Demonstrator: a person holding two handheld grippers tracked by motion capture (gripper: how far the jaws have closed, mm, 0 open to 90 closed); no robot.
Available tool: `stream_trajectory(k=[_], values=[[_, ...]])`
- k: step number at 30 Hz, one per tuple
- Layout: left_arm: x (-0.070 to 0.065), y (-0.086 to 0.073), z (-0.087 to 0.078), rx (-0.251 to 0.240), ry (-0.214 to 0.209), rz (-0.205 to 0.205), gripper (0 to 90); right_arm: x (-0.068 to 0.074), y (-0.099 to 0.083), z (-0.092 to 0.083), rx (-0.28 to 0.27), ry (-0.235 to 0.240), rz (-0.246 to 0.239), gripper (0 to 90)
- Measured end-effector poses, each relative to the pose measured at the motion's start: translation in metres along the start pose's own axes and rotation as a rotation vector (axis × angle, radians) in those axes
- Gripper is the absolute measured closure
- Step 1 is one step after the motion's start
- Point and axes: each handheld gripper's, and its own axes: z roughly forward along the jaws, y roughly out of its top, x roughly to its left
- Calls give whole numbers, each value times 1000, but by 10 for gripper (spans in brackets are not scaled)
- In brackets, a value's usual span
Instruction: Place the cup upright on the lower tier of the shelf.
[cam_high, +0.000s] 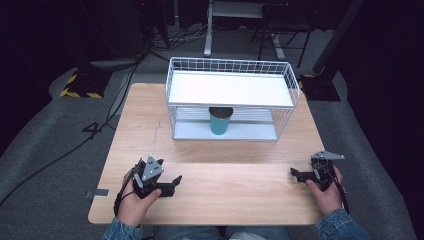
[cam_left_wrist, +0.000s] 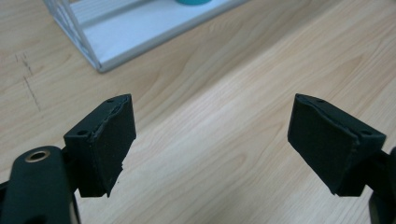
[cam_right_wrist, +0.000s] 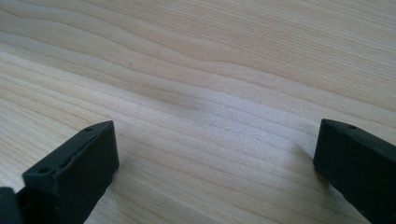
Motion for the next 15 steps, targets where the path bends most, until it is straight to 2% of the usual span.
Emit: stream_trajectory(k=[3,9,10,15], values=[[3,-13,2,32,-5,-15,162,0,0,0,0,0,0,2],[7,-27,3,66,4,-28,162,0,0,0,-1,-1,-3,2],[8,-32,4,86,6,-40,162,0,0,0,-1,-1,-2,2],[10,-42,6,132,18,-32,159,0,0,0,-1,0,-3,2]])
